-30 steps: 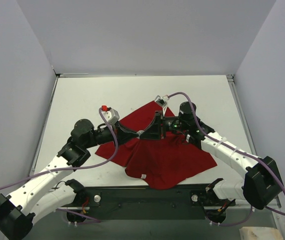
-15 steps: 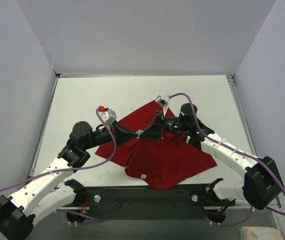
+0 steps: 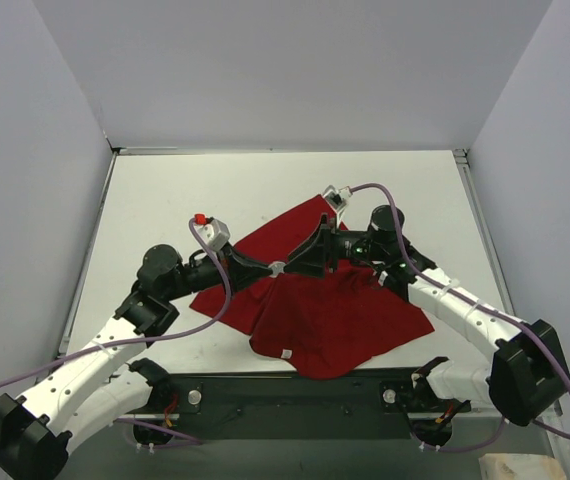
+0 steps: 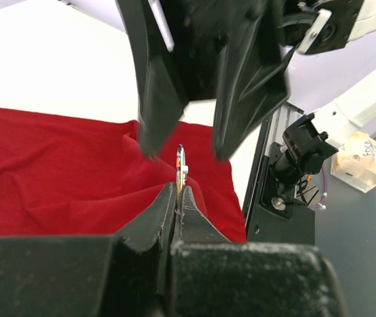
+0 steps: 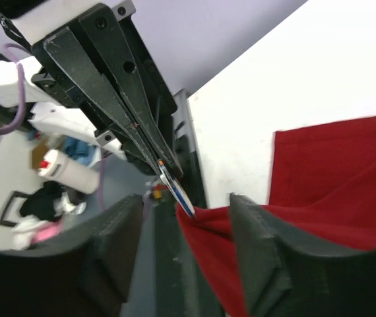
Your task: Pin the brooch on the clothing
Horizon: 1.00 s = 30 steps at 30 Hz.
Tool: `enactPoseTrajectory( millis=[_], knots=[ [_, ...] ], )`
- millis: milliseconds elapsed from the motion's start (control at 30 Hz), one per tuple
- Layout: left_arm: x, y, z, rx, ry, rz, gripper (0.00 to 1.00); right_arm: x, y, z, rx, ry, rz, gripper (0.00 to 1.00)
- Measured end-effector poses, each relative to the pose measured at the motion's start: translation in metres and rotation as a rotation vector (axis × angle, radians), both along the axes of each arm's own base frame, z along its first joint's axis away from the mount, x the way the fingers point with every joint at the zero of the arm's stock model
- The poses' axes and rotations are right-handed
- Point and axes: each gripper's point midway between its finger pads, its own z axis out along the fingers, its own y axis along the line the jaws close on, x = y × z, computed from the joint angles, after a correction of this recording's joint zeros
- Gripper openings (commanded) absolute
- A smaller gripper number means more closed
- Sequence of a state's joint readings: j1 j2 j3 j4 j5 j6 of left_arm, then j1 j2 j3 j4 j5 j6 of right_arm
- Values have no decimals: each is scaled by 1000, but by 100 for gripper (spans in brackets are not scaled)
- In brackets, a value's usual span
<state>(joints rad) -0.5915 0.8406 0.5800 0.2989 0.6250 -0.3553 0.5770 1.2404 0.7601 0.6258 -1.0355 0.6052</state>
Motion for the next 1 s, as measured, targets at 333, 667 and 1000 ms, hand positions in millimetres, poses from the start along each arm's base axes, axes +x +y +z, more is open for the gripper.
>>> enactPoseTrajectory(
  millis=[333, 667, 1000],
  knots=[
    [2, 4, -8, 24, 19, 10, 0, 11, -19, 31, 53, -103, -106, 98],
    [2, 2, -20, 60, 49, -7, 0, 16, -22, 27, 36, -108, -132, 100],
    [-23, -40, -48, 233, 59, -117, 0, 32, -26, 7, -16, -57, -185, 100]
  ],
)
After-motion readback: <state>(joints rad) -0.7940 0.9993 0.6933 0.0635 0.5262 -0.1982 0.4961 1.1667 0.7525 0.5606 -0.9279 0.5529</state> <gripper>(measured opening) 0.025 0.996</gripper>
